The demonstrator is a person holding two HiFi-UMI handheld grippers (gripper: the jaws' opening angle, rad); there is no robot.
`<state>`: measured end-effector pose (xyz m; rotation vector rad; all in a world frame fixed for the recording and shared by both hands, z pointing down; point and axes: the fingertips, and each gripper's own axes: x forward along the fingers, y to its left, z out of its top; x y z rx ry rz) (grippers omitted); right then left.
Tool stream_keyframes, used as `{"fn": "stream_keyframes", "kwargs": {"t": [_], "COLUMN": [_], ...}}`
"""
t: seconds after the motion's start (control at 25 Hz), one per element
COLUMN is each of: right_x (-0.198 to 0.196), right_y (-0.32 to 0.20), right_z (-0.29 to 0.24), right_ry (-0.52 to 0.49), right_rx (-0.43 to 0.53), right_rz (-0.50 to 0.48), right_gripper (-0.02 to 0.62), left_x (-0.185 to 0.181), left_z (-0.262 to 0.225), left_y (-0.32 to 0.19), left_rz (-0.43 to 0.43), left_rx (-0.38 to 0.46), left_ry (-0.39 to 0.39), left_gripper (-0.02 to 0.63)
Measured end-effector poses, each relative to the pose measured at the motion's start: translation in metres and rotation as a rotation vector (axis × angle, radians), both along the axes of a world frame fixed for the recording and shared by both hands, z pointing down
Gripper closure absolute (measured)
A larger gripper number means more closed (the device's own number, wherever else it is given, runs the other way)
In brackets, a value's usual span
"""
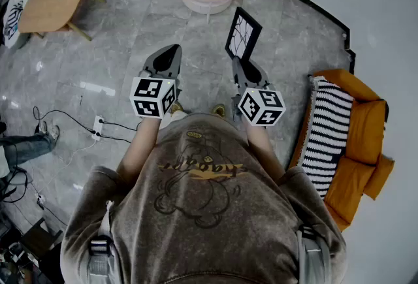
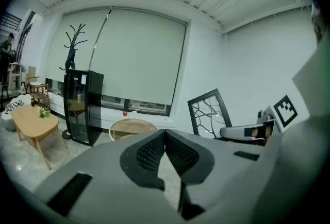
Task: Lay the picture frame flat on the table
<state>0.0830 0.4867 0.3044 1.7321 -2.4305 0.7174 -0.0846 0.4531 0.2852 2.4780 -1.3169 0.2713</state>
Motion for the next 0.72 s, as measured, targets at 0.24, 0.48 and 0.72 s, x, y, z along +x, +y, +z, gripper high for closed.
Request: {"fn": "stream_keyframes", "kwargs": {"t": [0.24, 0.48, 0.72], "right_x": [-0.006, -0.017, -0.049], "right_y": [-0.006, -0.007, -0.009], "right_z": [-0.006, -0.009, -0.012], "right_ry": [-0.042, -0.039, -0.078], "right_rx": [0.020, 0.036, 0.053], "right_rz": [0.004, 0.016, 0.045], "right_gripper": [0.525, 0.525, 0.525], "left_x": [-0.005, -0.014, -0.044], "left_z": [0.001, 0.008, 0.019], "left_y": [-0.007, -0.010, -0.021], "left_rz": [0.006, 0.034, 0.084], "left_rx": [-0.002, -0.010, 0.000], "left_ry": [0.008, 0.011, 0.011], "left_gripper": [0.589, 0.589, 0.589]}}
